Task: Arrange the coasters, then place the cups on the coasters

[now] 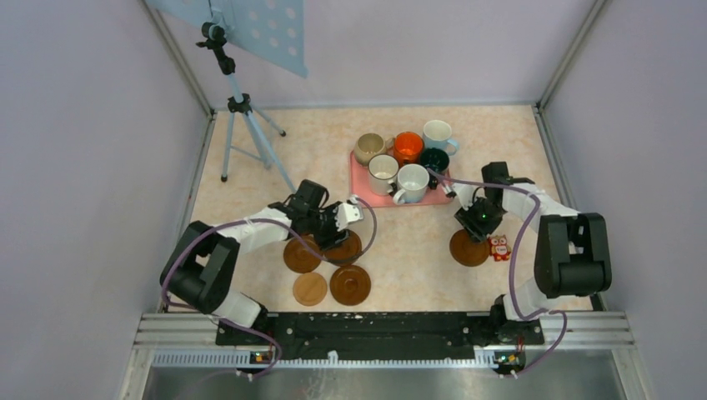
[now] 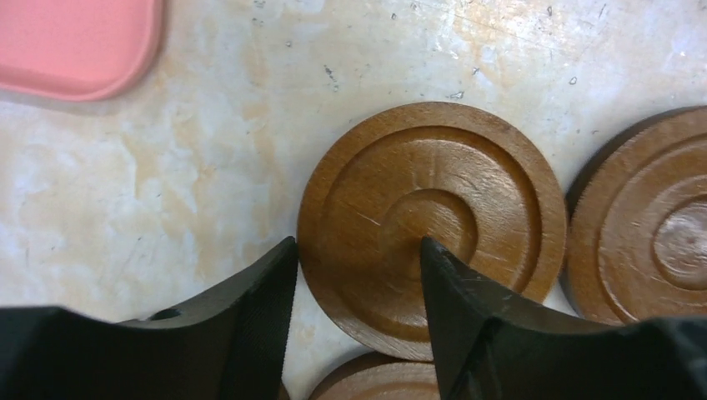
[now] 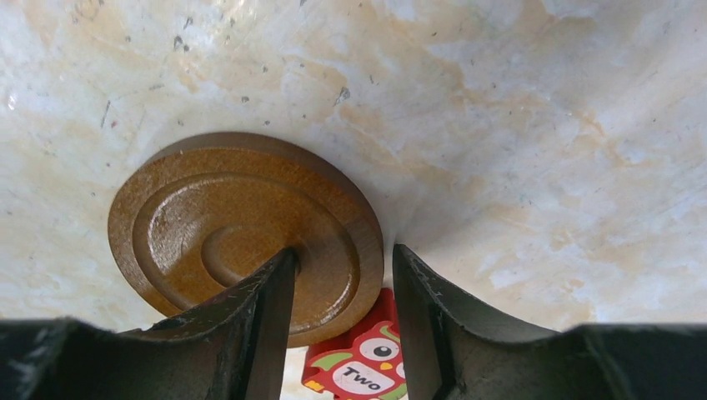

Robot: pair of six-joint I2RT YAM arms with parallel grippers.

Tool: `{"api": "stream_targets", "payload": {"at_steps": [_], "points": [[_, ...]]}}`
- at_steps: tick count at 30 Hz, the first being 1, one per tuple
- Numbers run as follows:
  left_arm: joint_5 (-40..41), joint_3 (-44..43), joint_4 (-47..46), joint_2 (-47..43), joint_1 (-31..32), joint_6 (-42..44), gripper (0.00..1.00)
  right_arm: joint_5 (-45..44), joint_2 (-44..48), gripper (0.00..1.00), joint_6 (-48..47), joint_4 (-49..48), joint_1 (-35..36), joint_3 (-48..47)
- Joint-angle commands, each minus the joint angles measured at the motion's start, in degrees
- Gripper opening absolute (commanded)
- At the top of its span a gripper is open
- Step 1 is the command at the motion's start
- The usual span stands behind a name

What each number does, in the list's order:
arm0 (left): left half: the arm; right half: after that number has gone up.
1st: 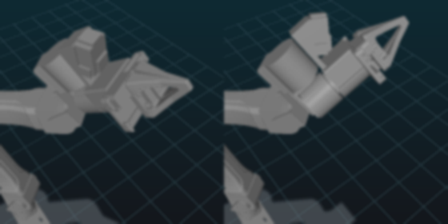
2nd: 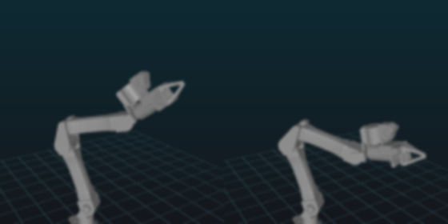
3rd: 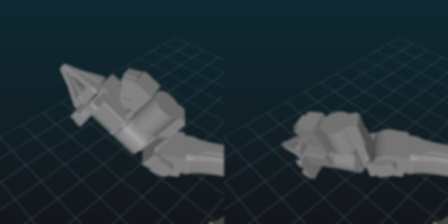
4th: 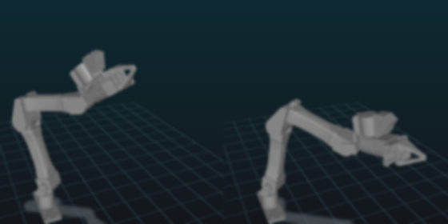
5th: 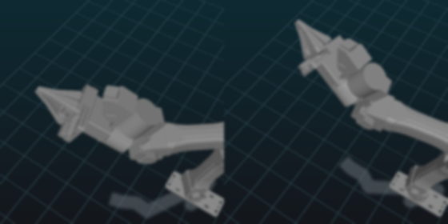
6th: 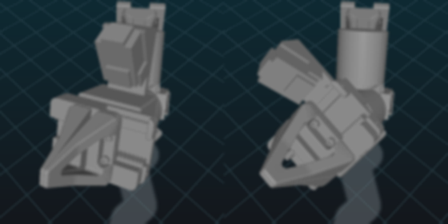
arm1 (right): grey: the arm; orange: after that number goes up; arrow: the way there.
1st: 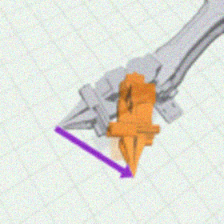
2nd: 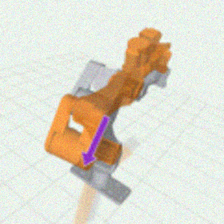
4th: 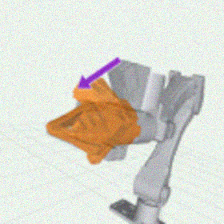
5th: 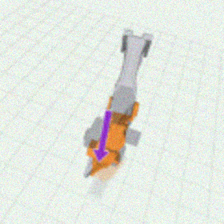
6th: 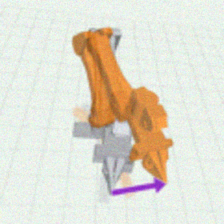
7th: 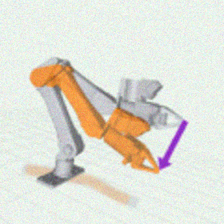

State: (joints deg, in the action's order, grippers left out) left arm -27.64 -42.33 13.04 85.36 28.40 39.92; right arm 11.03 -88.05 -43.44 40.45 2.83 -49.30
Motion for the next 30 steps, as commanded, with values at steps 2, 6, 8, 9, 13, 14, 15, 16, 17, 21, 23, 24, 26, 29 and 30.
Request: {"api": "stream_targets", "payload": {"at_steps": [2, 6, 8, 9, 13, 14, 15, 16, 17, 21, 23, 24, 26, 29, 30], "points": [[3.5, -2.1, -1.7, 3.7, 3.7, 0.2, 0.55, -2.0, -4.6, 0.45, 3.6, -8.4, -1.0, -1.1], [6.8, -4.0, -2.3, 7.2, 6.8, -0.9, 0.48, -0.4, -6.2, 0.45, 6.1, -8.7, -1.0, -2.6], [8.7, -5.7, -2.5, 9.2, 8.3, -1.7, 0.46, 0.3, -6.8, 0.45, 6.9, -9.0, -1.0, -3.2], [9.6, -6.7, -2.8, 10.2, 9.0, -2.3, 0.46, 0.4, -7.1, 0.45, 7.3, -9.2, -1.0, -3.4], [10.6, -11.0, -3.9, 14.3, 11.6, -4.8, 0.43, 0.4, -8.4, 0.44, 8.0, -9.6, -1.0, -4.1], [10.6, -12.1, -4.3, 15.1, 12.2, -5.2, 0.43, 0.4, -8.6, 0.44, 8.0, -9.7, -1.0, -4.1], [10.7, -13.1, -4.6, 15.9, 13.0, -5.7, 0.43, 0.3, -8.6, 0.44, 7.9, -9.8, -0.9, -4.1], [10.8, -14.7, -4.9, 17.0, 14.0, -5.9, 0.43, 0.3, -8.5, 0.44, 7.6, -9.7, -1.0, -4.1], [10.9, -15.9, -5.0, 17.9, 14.8, -6.4, 0.43, 0.3, -8.4, 0.44, 7.2, -9.5, -1.0, -4.1], [12.3, -20.2, -6.1, 21.9, 18.4, -8.6, 0.42, 0.6, -7.8, 0.44, 5.4, -8.9, -2.1, -3.5], [13.2, -21.7, -7.4, 23.5, 19.9, -10.0, 0.43, 1.2, -7.8, 0.44, 4.8, -8.1, -2.6, -3.7], [13.7, -22.4, -8.3, 24.1, 20.5, -10.9, 0.43, 1.4, -7.8, 0.44, 4.5, -7.7, -3.4, -3.6], [14.5, -23.7, -10.3, 25.5, 21.6, -12.5, 0.43, 1.4, -7.6, 0.45, 3.9, -7.6, -4.7, -3.5], [15.6, -26.7, -11.4, 28.0, 22.7, -14.5, 0.42, 1.3, -7.7, 0.45, 3.4, -7.1, -5.4, -3.8], [15.7, -27.8, -11.6, 28.8, 23.1, -15.0, 0.42, 1.4, -7.7, 0.45, 3.2, -7.1, -5.7, -3.9]]}}
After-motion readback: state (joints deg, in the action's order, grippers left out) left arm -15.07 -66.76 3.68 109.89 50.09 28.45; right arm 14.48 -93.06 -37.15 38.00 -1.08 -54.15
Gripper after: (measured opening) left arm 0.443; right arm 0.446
